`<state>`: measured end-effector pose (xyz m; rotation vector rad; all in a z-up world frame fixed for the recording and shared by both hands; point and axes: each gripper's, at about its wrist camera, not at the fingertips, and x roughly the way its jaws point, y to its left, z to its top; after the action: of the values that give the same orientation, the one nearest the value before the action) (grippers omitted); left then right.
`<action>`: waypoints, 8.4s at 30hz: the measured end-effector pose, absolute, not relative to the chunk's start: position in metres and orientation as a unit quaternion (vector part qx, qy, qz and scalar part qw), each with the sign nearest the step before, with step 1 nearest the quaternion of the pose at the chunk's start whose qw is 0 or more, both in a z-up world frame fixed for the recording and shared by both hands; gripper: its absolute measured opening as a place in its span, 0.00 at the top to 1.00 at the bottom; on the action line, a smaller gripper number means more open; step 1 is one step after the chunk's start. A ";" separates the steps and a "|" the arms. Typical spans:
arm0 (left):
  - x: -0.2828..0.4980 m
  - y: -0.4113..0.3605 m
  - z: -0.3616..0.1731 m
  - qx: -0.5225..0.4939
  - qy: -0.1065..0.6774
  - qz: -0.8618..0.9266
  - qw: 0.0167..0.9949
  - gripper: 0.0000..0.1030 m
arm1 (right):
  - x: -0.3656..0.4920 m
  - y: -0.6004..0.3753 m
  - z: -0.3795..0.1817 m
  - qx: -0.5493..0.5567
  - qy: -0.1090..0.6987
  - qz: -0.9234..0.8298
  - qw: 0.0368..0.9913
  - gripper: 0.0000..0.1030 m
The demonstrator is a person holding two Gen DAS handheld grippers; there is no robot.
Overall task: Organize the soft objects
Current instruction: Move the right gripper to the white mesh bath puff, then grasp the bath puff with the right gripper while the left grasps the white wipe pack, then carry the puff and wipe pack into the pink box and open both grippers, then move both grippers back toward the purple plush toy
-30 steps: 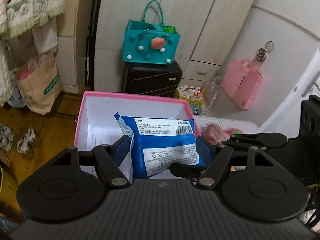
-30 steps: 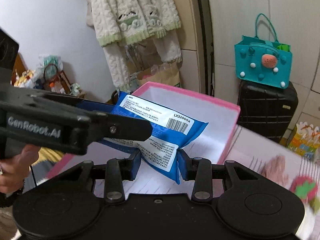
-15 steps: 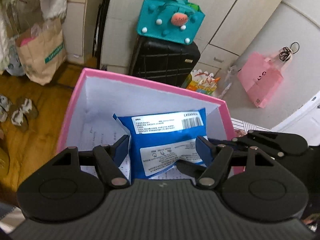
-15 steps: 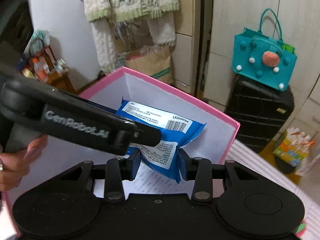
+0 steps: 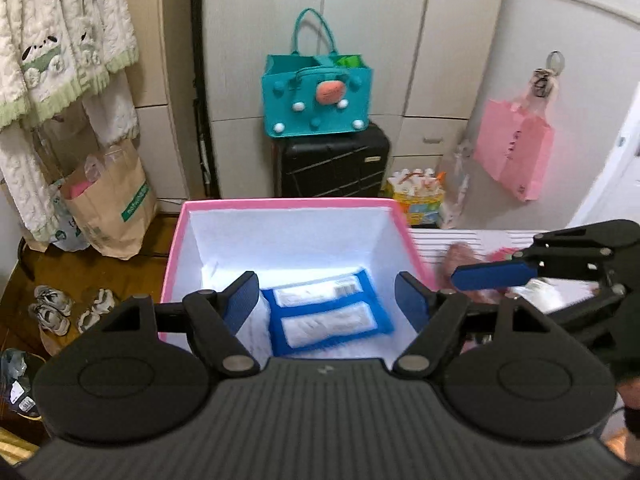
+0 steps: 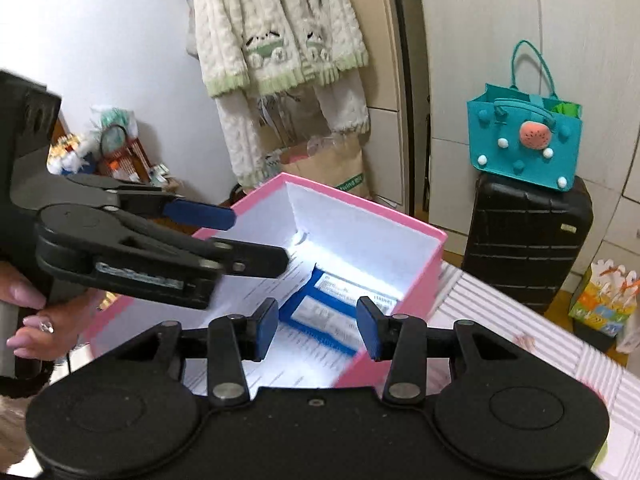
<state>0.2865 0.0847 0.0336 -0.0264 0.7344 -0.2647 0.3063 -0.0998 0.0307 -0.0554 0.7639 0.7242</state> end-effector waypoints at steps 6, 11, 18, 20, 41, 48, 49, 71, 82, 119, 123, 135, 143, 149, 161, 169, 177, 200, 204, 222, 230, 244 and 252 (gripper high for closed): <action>0.228 0.068 0.068 -0.004 0.331 -0.186 0.925 0.28 | 0.257 -0.135 0.053 -0.010 0.356 0.331 0.874 0.53; 0.188 0.047 0.082 0.007 0.317 -0.236 0.919 0.25 | 0.217 -0.163 0.073 0.000 0.340 0.321 0.884 0.52; 0.152 0.017 0.083 0.031 0.328 -0.282 0.901 0.25 | 0.172 -0.201 0.092 0.009 0.320 0.313 0.894 0.48; 0.143 0.005 0.081 0.044 0.333 -0.292 0.895 0.25 | 0.161 -0.212 0.093 0.010 0.317 0.308 0.897 0.47; 0.109 -0.083 0.000 0.079 0.349 -0.390 0.849 0.25 | 0.107 -0.301 0.011 0.060 0.333 0.211 0.917 0.46; 0.124 -0.101 -0.032 0.062 0.358 -0.386 0.848 0.25 | 0.108 -0.319 -0.026 0.097 0.315 0.202 0.922 0.46; 0.127 -0.103 -0.037 0.060 0.355 -0.384 0.850 0.25 | 0.110 -0.319 -0.029 0.095 0.309 0.198 0.925 0.46; 0.182 -0.161 -0.111 0.020 0.331 -0.280 0.901 0.25 | 0.182 -0.341 -0.092 0.055 0.289 0.146 0.945 0.31; 0.176 -0.171 -0.121 -0.011 0.342 -0.190 0.920 0.25 | 0.200 -0.338 -0.106 0.052 0.303 0.166 0.937 0.20; 0.195 -0.182 -0.121 0.044 0.326 -0.156 0.931 0.62 | 0.207 -0.350 -0.120 0.106 0.329 0.153 0.926 0.66; 0.187 -0.175 -0.120 0.035 0.334 -0.168 0.927 0.62 | 0.200 -0.346 -0.116 0.100 0.325 0.139 0.930 0.68; 0.168 -0.140 -0.111 -0.011 0.392 -0.213 0.895 0.62 | 0.166 -0.338 -0.101 0.081 0.333 0.112 0.933 0.69; 0.156 -0.111 -0.107 -0.034 0.432 -0.239 0.869 0.62 | 0.136 -0.334 -0.106 0.102 0.366 0.129 0.916 0.69; 0.146 -0.096 -0.104 -0.036 0.449 -0.247 0.858 0.62 | 0.121 -0.324 -0.108 0.149 0.398 0.169 0.889 0.69; 0.132 -0.062 -0.094 -0.035 0.485 -0.265 0.832 0.62 | 0.118 -0.277 -0.090 0.166 0.445 0.259 0.841 0.68; 0.126 -0.030 -0.086 -0.028 0.508 -0.260 0.821 0.62 | 0.115 -0.235 -0.076 0.139 0.455 0.311 0.823 0.68; 0.116 0.014 -0.063 -0.025 0.522 -0.265 0.810 0.62 | 0.119 -0.194 -0.055 0.133 0.463 0.358 0.800 0.68; 0.149 0.112 0.029 -0.091 0.401 -0.239 0.880 0.62 | 0.179 -0.111 0.043 0.122 0.370 0.437 0.811 0.68; 0.173 0.119 0.035 -0.099 0.381 -0.227 0.891 0.62 | 0.202 -0.103 0.053 0.118 0.351 0.435 0.821 0.68; 0.325 0.133 -0.023 -0.140 0.408 -0.140 0.891 0.62 | 0.342 -0.058 0.018 0.057 0.379 0.348 0.856 0.68; 0.361 0.122 -0.041 -0.097 0.434 -0.086 0.892 0.62 | 0.370 -0.045 -0.004 0.005 0.400 0.305 0.864 0.64; 0.305 0.107 0.003 0.029 0.345 -0.059 0.936 0.36 | 0.344 -0.071 0.010 0.042 0.385 0.300 0.872 0.32; 0.232 0.106 0.052 0.037 0.322 -0.118 0.939 0.33 | 0.282 -0.094 0.043 0.015 0.362 0.294 0.884 0.31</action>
<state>0.2323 0.1063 0.0516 0.0765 0.6572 -0.2406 0.2822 -0.0937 0.0428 0.0320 0.7533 0.6127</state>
